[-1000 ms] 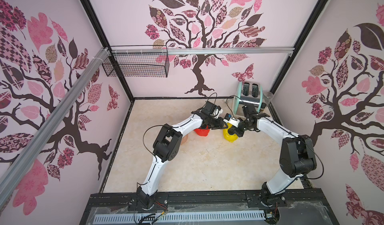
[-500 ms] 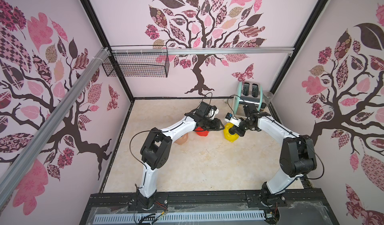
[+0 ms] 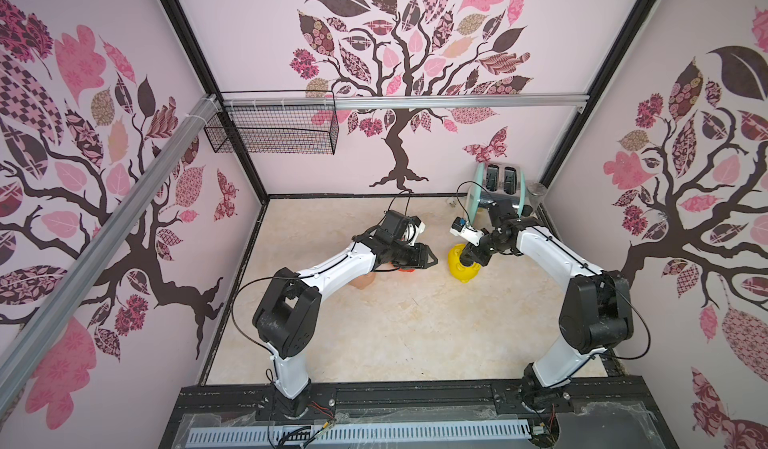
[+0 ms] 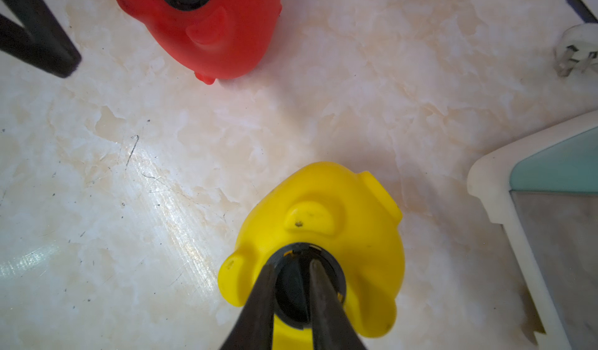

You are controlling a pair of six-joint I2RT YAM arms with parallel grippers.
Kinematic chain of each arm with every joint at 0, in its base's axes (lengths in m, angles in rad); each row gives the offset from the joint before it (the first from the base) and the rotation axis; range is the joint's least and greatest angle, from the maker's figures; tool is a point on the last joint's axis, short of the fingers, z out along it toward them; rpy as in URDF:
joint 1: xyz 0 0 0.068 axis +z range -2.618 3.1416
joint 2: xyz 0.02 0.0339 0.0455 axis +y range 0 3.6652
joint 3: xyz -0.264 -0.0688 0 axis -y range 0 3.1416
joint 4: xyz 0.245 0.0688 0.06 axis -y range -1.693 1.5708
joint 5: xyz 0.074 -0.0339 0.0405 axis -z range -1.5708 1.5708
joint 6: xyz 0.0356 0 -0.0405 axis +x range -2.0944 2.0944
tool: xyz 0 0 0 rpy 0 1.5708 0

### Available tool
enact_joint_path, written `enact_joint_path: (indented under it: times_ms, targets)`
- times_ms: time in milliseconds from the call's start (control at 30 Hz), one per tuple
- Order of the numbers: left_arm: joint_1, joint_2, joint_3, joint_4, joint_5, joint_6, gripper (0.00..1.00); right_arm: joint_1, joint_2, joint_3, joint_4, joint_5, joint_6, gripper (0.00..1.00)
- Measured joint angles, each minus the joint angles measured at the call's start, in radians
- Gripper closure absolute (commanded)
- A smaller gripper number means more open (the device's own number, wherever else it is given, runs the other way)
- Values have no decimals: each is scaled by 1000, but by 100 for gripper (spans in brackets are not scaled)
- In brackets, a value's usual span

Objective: Close piggy banks
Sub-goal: Screw the knob on the piggy bank.

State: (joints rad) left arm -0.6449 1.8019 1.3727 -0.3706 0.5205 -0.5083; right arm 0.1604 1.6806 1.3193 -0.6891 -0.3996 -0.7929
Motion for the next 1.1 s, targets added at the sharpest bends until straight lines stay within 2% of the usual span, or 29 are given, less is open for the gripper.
enact_joint_path:
  times_ms: [367, 667, 1100]
  targets:
    - [3, -115, -181, 41, -36, 4, 47, 21, 43, 180, -214, 145, -31, 76]
    - [4, -151, -205, 48, -49, 14, 48, 51, 153, 219, -303, 208, -61, 77]
    - [4, -154, -205, 48, -51, 21, 48, 60, 187, 246, -318, 221, -68, 78]
